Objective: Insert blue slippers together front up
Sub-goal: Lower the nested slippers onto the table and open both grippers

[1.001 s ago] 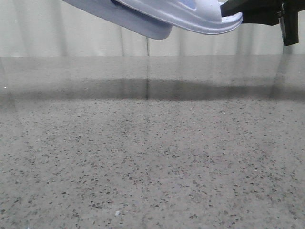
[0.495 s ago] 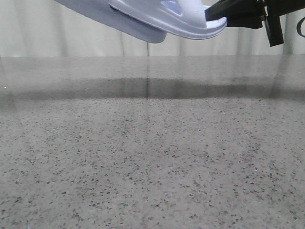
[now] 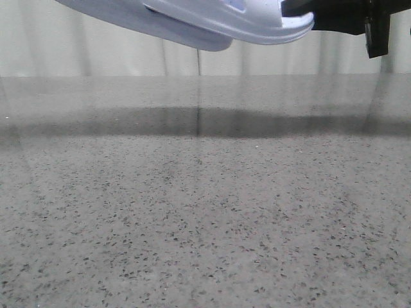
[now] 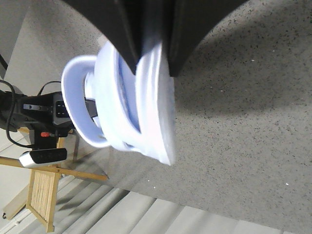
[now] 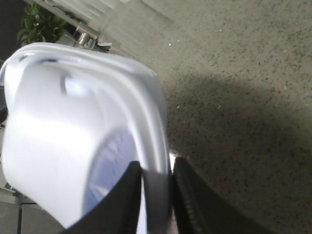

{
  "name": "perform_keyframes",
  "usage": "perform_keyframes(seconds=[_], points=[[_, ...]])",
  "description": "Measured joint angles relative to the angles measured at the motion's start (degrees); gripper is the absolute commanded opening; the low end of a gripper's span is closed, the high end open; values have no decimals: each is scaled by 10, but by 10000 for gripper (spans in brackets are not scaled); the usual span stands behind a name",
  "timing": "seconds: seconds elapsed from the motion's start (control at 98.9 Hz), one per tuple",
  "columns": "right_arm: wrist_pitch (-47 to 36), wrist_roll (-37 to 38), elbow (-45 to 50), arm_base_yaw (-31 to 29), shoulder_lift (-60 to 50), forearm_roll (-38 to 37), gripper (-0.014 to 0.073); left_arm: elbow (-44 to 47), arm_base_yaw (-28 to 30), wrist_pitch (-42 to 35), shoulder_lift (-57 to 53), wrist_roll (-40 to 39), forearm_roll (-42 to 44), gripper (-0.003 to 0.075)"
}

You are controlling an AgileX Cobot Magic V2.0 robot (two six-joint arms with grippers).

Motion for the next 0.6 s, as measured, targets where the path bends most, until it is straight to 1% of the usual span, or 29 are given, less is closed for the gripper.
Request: perform_keyframes(seconds=[0.354,0.506,0.597], points=[[6,2,-1,-60,-2,-20,173,0,2,15,1,0,7,16],[6,5,-1,-72,-6,-27,173,18,2,-20,6,0,14,16],[6,5,-1,-75,-11,-32,173,28,2,-40,27,2,22,16]])
